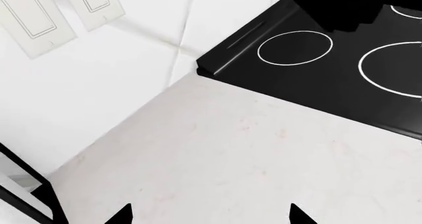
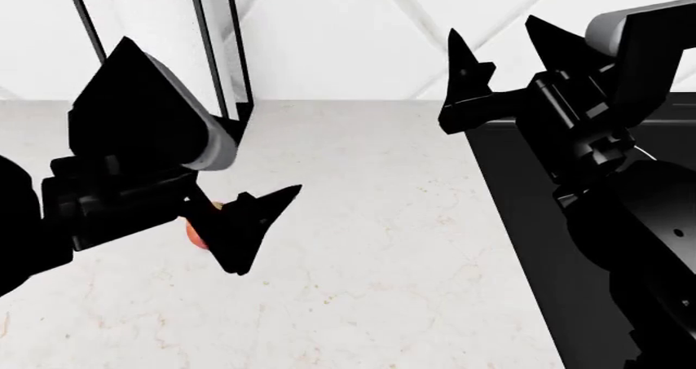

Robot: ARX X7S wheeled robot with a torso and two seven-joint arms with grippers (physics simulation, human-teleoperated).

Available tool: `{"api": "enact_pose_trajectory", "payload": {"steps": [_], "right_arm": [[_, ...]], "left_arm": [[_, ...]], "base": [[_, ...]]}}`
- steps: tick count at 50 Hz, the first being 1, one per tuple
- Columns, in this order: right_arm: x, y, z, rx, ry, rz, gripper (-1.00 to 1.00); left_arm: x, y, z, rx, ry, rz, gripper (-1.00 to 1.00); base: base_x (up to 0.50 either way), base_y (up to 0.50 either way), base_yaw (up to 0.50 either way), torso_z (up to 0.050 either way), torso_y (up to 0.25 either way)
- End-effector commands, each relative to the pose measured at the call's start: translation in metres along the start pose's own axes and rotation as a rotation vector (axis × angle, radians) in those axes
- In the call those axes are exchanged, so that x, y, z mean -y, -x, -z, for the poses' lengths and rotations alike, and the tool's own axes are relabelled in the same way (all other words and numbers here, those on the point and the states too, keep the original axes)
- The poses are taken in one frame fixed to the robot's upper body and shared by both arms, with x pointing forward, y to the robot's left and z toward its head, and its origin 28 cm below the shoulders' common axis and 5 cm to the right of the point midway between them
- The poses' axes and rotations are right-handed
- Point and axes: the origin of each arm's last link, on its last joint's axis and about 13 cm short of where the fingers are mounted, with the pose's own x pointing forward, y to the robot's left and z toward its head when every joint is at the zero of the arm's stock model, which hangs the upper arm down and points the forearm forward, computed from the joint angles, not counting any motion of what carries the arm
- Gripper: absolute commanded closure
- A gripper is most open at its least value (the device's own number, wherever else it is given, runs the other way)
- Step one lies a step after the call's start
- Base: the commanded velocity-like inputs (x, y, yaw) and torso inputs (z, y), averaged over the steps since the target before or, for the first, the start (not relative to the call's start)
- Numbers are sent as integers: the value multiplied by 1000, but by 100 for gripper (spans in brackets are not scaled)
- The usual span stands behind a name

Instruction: Pick the brussel sprout, peach from the counter and place them in the cabinet. Then close the cabinet.

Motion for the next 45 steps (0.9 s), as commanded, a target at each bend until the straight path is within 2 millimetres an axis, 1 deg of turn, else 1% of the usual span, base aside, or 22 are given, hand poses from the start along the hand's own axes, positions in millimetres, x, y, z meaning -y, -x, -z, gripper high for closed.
{"api": "enact_pose_trajectory", "payload": {"steps": [1, 13, 22, 45], "right_arm": [[0, 0, -1, 1, 1, 1, -100], [-1, 0, -1, 3, 1, 1, -100], [-1, -1, -1, 2, 0, 0, -100], [-1, -1, 1, -1, -1, -4, -100]], "left_arm": [[-5, 5, 5, -53, 17, -28, -100], [-11, 8, 13, -96, 46, -62, -100], [-8, 10, 17, -132, 59, -49, -100], [-11, 0, 32, -209, 58, -68, -100]], "base": [[0, 0, 0, 0, 0], [0, 0, 0, 0, 0], [0, 0, 0, 0, 0], [0, 0, 0, 0, 0]]}}
